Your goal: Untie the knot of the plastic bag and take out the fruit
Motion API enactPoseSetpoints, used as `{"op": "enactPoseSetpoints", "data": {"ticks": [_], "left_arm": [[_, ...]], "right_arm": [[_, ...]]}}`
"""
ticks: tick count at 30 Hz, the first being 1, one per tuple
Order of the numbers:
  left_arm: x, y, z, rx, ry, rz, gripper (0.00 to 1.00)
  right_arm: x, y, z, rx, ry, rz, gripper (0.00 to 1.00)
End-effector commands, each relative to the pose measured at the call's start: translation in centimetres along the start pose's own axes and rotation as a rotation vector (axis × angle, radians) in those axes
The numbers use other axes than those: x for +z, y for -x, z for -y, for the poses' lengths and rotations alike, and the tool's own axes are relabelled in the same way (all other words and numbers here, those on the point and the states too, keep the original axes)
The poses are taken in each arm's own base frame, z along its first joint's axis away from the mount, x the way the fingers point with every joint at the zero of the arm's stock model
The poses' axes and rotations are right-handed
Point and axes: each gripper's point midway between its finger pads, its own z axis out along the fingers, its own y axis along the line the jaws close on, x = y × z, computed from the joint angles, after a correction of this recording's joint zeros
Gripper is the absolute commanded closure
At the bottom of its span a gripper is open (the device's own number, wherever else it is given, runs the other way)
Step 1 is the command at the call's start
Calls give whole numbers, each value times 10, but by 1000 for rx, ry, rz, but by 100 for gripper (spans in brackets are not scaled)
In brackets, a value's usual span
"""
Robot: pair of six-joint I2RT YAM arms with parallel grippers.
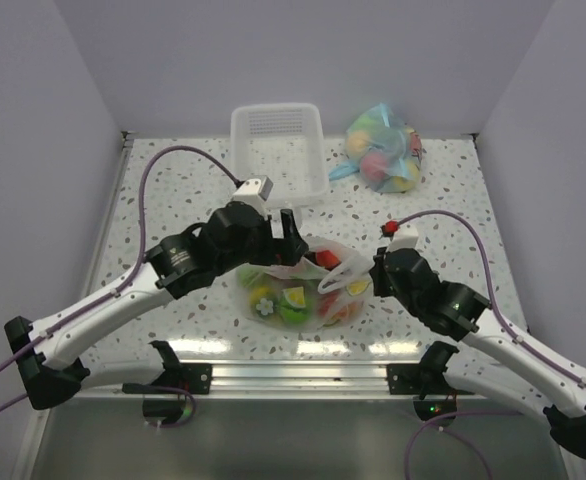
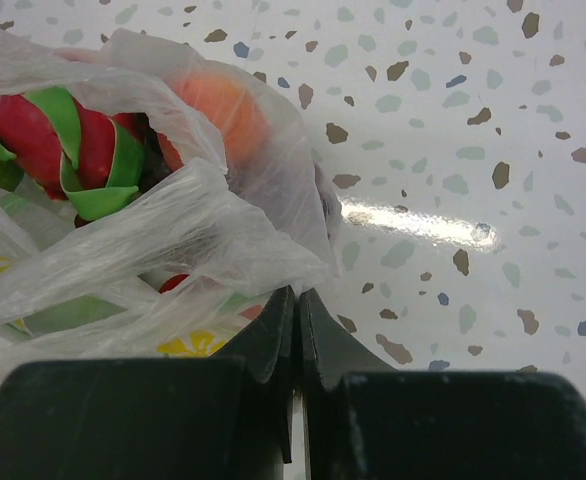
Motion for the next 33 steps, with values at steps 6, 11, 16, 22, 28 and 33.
{"op": "enactPoseSetpoints", "data": {"ticks": [6,11,16,22,28,33], "left_arm": [[35,-20,-48,10,320,-5,24],[48,-4,-58,19,383,34,82],[54,68,-69,-35,310,103,100],[38,161,-46,59,281,248,100],[16,185,-46,115,307,316,100],[21,100,-80,57,256,224,100]], "right_arm": [[-2,18,-2,-25,-4,41,100],[-1,28,-4,-18,-4,75,100],[-7,74,-2,20,-71,197,100],[-21,149,-2,8,-144,348,100],[-26,180,-4,41,-118,414,100],[-8,134,-18,83,-4,315,100]]}}
